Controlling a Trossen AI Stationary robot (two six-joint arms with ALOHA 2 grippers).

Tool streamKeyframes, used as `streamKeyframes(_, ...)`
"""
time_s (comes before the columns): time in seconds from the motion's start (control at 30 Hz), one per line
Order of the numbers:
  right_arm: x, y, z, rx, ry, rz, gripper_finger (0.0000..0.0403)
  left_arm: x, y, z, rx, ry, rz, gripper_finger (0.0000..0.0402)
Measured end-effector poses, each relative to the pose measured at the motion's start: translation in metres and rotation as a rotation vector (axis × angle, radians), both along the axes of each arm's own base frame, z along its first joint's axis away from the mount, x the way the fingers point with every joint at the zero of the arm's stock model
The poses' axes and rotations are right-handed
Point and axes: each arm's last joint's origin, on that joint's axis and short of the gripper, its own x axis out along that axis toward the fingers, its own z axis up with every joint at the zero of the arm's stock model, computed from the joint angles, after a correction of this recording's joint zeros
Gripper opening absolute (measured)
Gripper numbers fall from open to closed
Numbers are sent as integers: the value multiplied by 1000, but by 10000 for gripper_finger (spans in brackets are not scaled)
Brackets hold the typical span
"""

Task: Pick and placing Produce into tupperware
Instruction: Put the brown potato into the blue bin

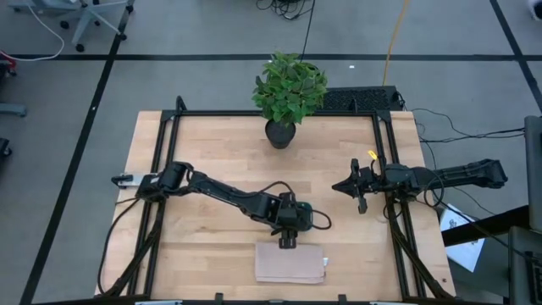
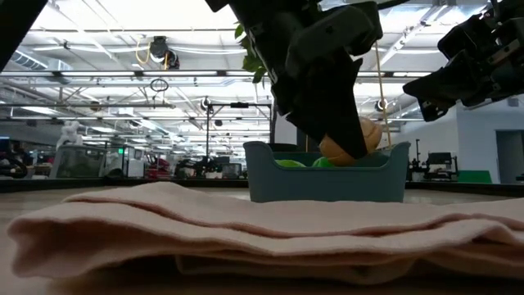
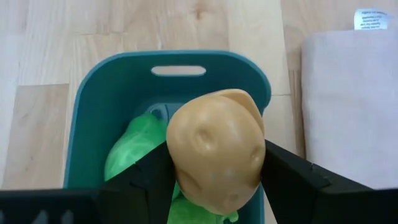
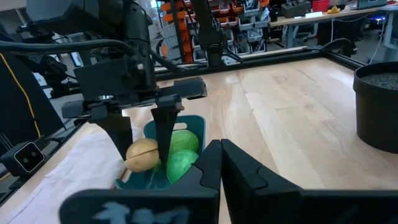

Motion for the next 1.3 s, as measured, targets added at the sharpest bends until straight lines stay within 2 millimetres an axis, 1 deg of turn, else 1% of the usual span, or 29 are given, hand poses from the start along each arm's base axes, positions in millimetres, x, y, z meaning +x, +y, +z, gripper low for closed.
streamKeyframes(0.27, 0, 0, -1, -1, 9, 0, 0, 1, -3, -7, 9, 6, -11, 209)
streamKeyframes(0.73, 0, 0, -1, -1, 9, 0, 0, 2, -2, -6, 13, -1, -44, 209)
streamKeyframes(1.03, 0, 0, -1, -1, 9, 0, 0, 2, -4, -6, -32, 8, -66, 209)
streamKeyframes(1.3, 0, 0, -1, -1, 9, 0, 0, 4, 6, -7, -98, 25, -69, 210)
